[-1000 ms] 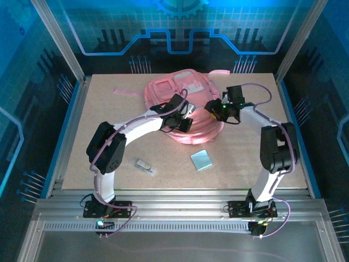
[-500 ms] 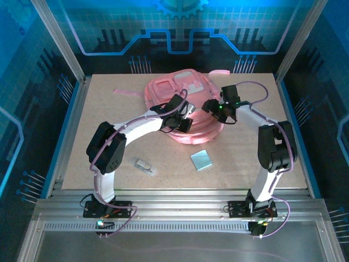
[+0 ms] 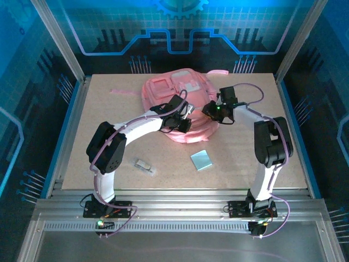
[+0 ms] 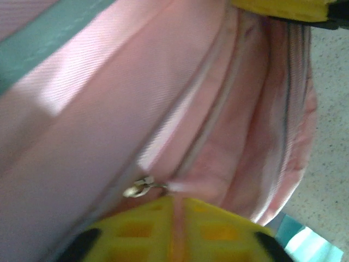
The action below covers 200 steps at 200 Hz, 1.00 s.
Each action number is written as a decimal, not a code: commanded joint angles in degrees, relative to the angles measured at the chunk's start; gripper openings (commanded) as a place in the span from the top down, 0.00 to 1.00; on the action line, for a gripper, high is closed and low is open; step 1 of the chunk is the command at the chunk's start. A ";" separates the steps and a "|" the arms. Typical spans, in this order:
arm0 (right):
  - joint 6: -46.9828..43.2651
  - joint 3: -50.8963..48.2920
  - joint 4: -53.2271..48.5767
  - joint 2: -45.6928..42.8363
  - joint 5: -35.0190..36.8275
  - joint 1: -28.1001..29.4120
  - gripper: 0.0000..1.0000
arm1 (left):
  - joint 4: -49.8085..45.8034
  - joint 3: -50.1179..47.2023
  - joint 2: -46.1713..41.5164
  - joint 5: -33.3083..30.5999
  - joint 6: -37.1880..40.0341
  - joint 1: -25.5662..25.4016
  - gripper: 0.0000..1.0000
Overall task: Pack the student bag
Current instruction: Unzip the student bag at the top-center of the table.
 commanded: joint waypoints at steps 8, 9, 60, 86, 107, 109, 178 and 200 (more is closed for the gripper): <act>2.33 -0.36 6.18 -2.97 -5.60 -0.17 1.00 | -2.24 -0.09 -0.07 -2.20 -0.92 0.11 0.47; 2.30 -0.44 6.16 -3.15 -5.55 -0.26 1.00 | -2.30 -0.04 -0.01 -2.27 -0.92 0.11 0.46; 1.37 -0.76 2.45 -8.13 -4.01 -0.94 1.00 | -5.70 2.28 2.40 -10.45 -2.50 0.34 0.38; 1.89 -1.10 3.23 -8.73 -4.96 -0.67 1.00 | -6.52 3.08 3.07 -12.36 -8.79 1.51 0.29; 2.23 -1.94 3.87 -9.37 -5.50 -0.12 1.00 | -5.10 3.69 4.24 -9.81 -17.97 3.49 0.26; 2.23 -2.12 3.92 -9.47 -5.51 -0.15 1.00 | -4.73 3.66 4.33 -9.39 -18.80 3.74 0.26; 1.74 -4.40 5.51 -8.48 -4.72 0.25 1.00 | 3.18 -1.39 3.37 -12.85 -25.05 4.47 0.62; 1.74 -3.72 5.54 -7.62 -5.14 0.39 0.96 | 0.04 -0.45 5.28 -14.58 -23.50 4.37 0.65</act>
